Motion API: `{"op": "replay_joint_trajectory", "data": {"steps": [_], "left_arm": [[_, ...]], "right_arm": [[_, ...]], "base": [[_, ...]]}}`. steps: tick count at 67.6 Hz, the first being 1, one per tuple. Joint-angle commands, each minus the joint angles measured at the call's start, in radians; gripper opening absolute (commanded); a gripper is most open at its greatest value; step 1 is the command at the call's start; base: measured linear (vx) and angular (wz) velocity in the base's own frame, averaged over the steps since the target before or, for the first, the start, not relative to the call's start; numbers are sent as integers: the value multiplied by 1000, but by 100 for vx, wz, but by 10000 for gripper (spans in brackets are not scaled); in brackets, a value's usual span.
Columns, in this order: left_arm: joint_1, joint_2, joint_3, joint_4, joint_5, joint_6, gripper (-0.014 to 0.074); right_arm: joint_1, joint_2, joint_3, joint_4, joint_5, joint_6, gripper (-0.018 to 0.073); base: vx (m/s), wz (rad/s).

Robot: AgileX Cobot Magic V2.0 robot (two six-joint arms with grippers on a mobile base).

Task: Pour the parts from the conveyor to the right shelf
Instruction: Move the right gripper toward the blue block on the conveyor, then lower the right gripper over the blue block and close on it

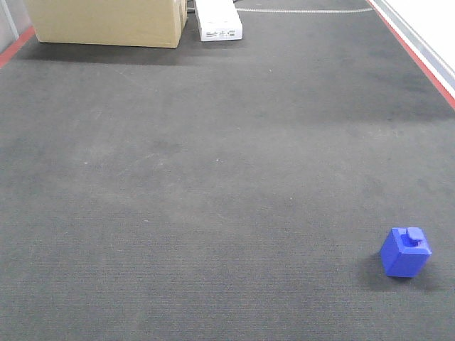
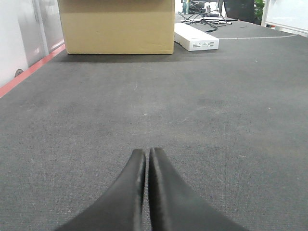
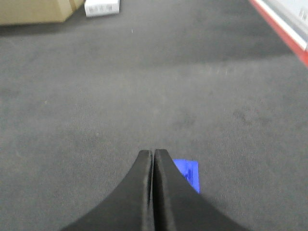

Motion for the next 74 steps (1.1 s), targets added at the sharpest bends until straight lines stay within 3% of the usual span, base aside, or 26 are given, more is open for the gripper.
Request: {"op": "replay_joint_trajectory", "data": {"steps": [1,15,33,43,51,74], "left_arm": [[-5,-3,-19,0,-72,-7,-6],[-5,-3,-19,0,-72,-7,-6],[-5,-3,-19,0,-72,-7,-6],[-5,-3,-19,0,-72,-7,-6],[-5,-3,-19,0,-72,-7,-6],[-5,-3,-19,0,-72,-7,-6]], "right_arm": [[-6,20,-39,-3,-64,-1,-6],[-6,101,-125,-14,51,-10,94],[-6,288,-286,-57,243,-9,407],[-6,382,-364,-57,308,-8,524],[-6,470,-424,-70,360,-8,562],[-6,793,-612,-85,545,19,562]], "base": [[0,0],[0,0],[0,0],[0,0],[0,0],[0,0]]}}
